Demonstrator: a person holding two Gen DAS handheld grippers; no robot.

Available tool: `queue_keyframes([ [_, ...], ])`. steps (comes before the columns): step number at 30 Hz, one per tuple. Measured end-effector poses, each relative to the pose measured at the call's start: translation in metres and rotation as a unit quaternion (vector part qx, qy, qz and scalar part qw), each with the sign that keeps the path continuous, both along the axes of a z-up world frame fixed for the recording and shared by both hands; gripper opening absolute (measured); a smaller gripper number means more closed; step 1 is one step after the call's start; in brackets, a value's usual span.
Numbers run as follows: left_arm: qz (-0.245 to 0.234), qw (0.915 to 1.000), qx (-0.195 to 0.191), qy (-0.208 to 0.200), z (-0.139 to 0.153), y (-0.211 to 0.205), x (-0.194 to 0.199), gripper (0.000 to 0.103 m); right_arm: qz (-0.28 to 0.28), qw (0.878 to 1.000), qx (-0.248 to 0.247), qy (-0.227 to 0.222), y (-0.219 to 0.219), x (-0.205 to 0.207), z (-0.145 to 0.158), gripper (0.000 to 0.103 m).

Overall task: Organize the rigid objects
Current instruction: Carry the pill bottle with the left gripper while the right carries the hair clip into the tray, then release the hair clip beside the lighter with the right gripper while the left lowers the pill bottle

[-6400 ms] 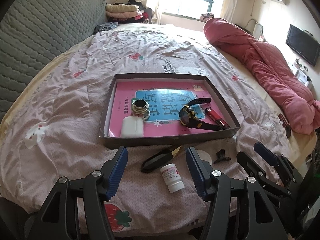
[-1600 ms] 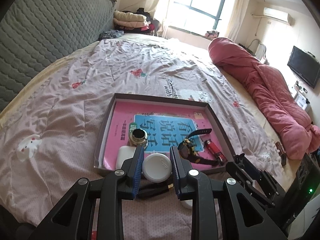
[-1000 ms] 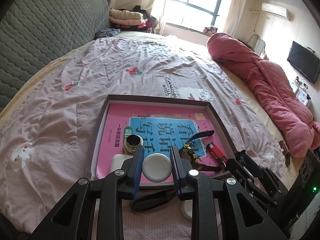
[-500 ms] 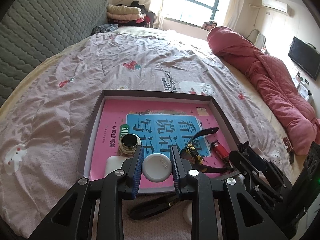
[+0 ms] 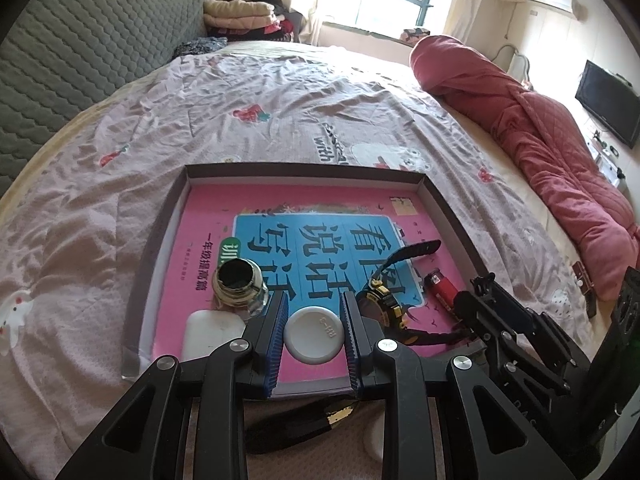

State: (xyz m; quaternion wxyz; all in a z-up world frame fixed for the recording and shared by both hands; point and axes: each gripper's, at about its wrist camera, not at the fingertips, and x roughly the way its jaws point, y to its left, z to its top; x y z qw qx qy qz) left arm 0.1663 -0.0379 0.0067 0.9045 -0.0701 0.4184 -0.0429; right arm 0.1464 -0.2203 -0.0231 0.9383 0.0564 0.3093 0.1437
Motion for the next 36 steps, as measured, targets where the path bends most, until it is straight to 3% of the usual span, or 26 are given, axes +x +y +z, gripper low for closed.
queue_keyframes([
  [17, -0.001, 0.9997, 0.009, 0.024, -0.023, -0.004, 0.007, 0.027, -0.001, 0.999, -0.031, 0.02, 0.006, 0.005, -0.01, 0.042],
  [27, -0.004, 0.9994, 0.019, 0.027, -0.025, -0.004, 0.007, 0.027, -0.005, 0.995, -0.094, 0.018, 0.018, 0.003, -0.011, 0.042],
  [30, -0.005, 0.9994, 0.021, 0.027, -0.025, -0.005, 0.008, 0.027, -0.005, 0.991, -0.133, 0.016, 0.026, 0.002, -0.013, 0.042],
  [36, -0.004, 0.9994, 0.02, 0.027, -0.025, -0.005, 0.008, 0.027, -0.003, 0.991, -0.132, 0.018, 0.026, 0.003, -0.012, 0.042],
])
